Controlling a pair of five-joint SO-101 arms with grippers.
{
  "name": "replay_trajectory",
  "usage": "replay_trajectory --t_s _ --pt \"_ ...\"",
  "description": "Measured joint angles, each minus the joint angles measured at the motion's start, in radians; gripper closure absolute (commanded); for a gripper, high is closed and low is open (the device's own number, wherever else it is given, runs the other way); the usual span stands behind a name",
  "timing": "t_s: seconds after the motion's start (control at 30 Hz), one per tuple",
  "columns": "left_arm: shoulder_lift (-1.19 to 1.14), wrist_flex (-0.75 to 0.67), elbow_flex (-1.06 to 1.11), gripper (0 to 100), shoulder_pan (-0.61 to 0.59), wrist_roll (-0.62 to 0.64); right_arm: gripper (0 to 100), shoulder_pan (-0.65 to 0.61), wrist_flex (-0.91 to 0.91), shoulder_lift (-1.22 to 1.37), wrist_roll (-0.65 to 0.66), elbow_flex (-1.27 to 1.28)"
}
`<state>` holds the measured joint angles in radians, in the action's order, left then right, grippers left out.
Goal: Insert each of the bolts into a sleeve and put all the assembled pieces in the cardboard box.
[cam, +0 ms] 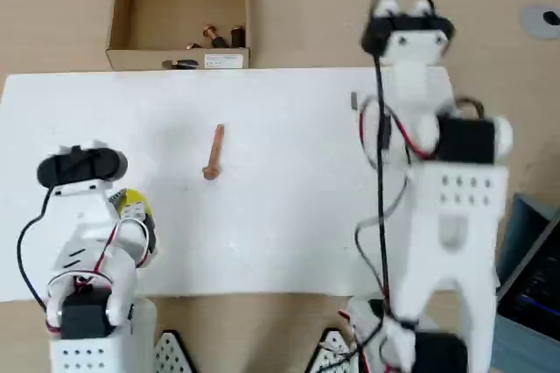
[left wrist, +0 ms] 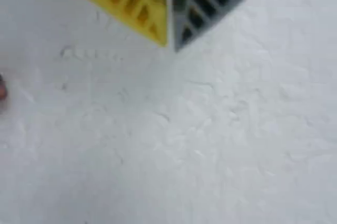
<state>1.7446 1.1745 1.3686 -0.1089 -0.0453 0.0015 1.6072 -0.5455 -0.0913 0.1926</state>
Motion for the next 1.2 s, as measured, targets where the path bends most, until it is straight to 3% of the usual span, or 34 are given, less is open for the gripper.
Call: replay_trajectory --t_s 0.43,0.77,1.1,1.2 --pt "-0.707 0.157 -0.597 99 0.000 0.000 98.9 0.026 -0.092 -0.359 -0.051 0.413" --pt "-1.350 0.381 -1.057 99 0.164 0.000 98.9 0.160 -0.092 -0.390 -0.052 0.433" --pt "-1.841 0.477 -1.498 99 0.275 -0.084 98.9 0.175 -0.092 -0.390 -0.052 0.433" --pt "-1.932 0.479 -1.567 93 0.275 -0.109 98.9 0.175 -0.092 -0.390 -0.052 0.433"
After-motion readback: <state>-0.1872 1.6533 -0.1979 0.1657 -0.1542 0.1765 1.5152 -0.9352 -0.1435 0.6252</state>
